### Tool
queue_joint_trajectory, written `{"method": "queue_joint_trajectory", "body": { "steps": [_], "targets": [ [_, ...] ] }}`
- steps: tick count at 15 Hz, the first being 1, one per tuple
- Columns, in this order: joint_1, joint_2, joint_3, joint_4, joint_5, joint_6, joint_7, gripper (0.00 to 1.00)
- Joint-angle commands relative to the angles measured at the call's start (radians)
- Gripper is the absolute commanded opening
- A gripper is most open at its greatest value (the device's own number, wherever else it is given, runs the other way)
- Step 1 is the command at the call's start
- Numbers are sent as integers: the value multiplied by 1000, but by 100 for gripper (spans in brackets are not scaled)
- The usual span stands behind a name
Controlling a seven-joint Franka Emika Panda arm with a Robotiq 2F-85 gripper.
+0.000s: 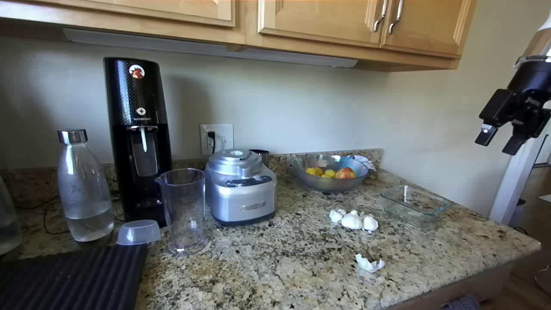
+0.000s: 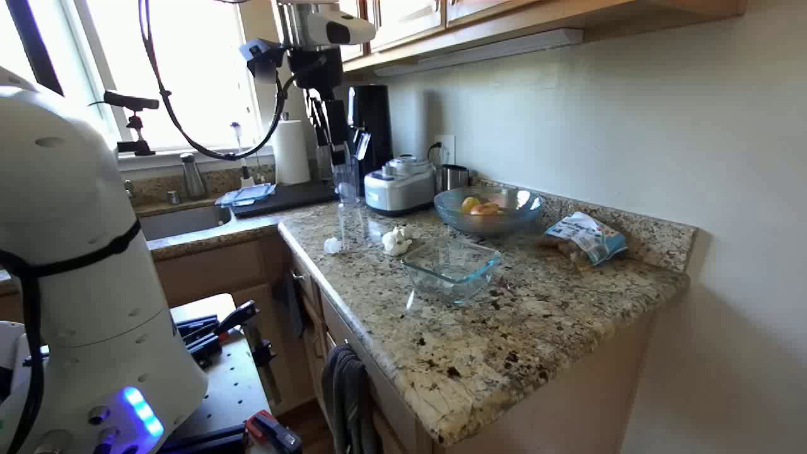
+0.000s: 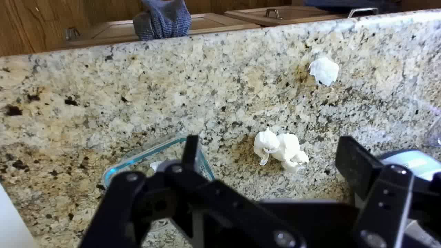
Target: Put the garlic in the glass dish
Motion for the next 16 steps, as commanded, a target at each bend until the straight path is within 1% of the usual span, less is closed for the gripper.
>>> {"method": "queue_joint_trajectory", "body": {
  "steps": [1, 9, 12, 16],
  "targets": [
    [-4, 2, 3, -5, 2, -6, -2, 100],
    [-4, 12, 3, -15, 2, -6, -2, 100],
    [2, 65, 18, 24, 3, -21, 15, 100],
    [14, 202, 54, 96, -12, -1, 6, 100]
  ]
}}
